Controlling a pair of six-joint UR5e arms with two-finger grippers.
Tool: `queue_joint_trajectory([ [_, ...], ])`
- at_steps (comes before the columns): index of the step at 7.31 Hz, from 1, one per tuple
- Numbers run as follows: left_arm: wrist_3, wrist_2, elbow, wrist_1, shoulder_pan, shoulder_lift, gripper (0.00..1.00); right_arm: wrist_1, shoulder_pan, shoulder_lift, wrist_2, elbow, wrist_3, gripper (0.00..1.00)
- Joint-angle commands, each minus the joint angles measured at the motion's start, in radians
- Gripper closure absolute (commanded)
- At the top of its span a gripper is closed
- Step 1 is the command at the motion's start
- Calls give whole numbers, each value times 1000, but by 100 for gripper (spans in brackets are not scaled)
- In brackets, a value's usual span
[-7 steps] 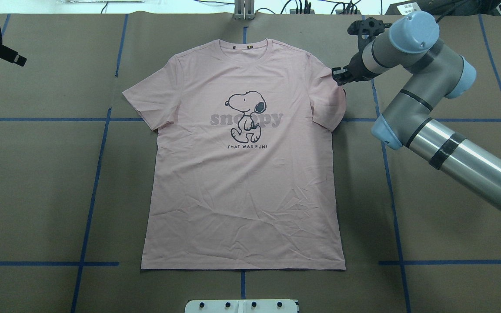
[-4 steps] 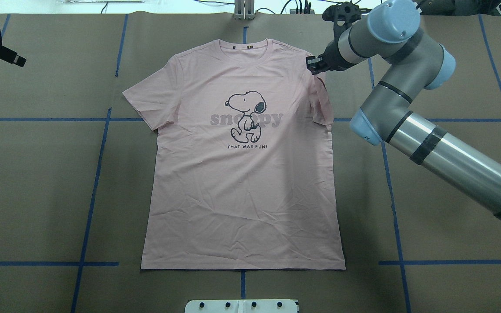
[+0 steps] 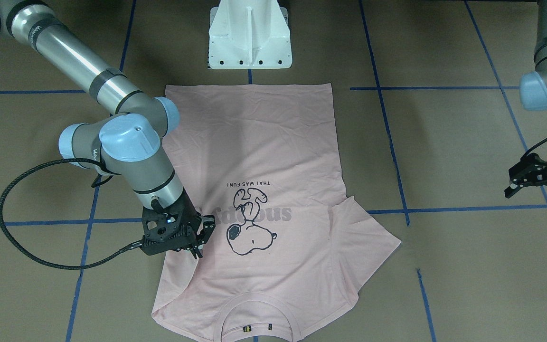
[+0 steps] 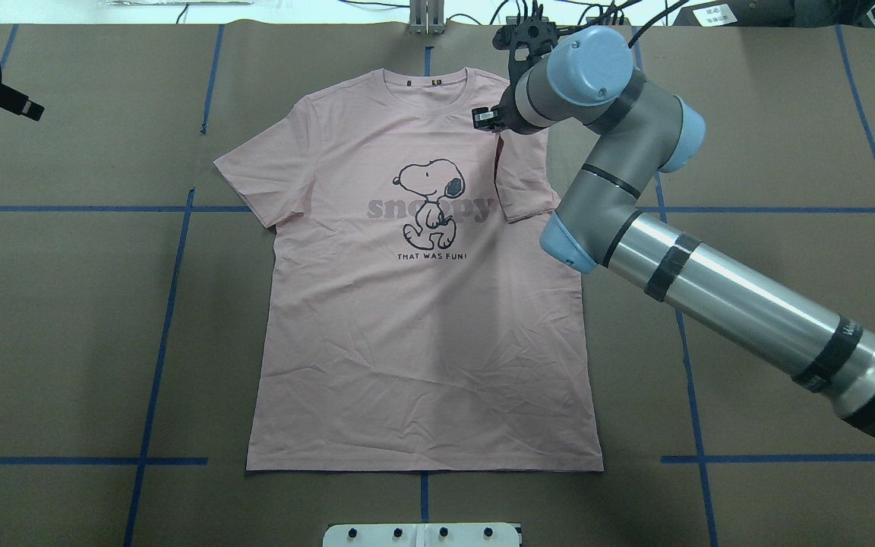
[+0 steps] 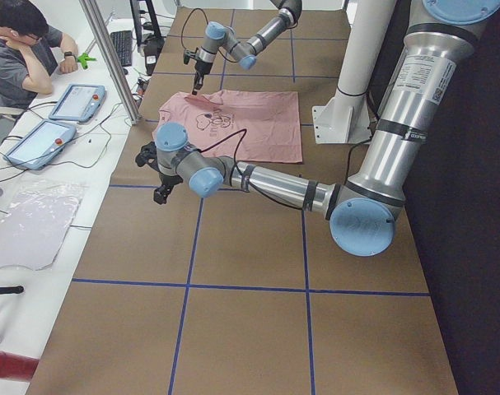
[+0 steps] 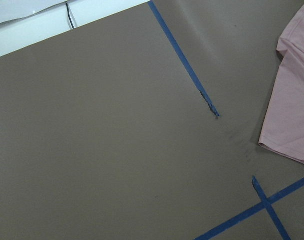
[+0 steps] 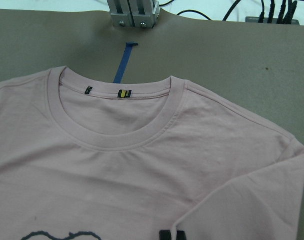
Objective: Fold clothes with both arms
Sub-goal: 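Fold the grasped sleeve inward across the shirt body with the right gripper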
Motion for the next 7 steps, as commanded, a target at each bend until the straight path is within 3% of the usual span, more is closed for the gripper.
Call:
queue_joint_trajectory([
  [1, -1, 0, 15, -18, 1, -1, 0, 1, -16, 37, -33, -48, 0, 100],
  [2, -2, 0, 13, -20, 1, -3, 0, 1, -19, 37, -33, -49, -1, 9],
  [3, -2, 0, 12, -20, 2, -3, 0, 1, -25, 37, -34, -48, 8, 0],
  [4, -22, 0, 6, -20, 2, -7, 0, 2, -36, 28, -30, -40, 63, 0],
  [5, -159, 1, 0, -53, 27, -15, 0, -5, -38, 28, 1, -28, 120, 0],
  [6, -342, 46, 3, -164, 98, -15, 0, -87, -38, 8, 94, 18, 163, 0],
  [7, -537, 190, 7, -219, 198, -19, 0, -223, -35, -36, 155, 134, 166, 0],
])
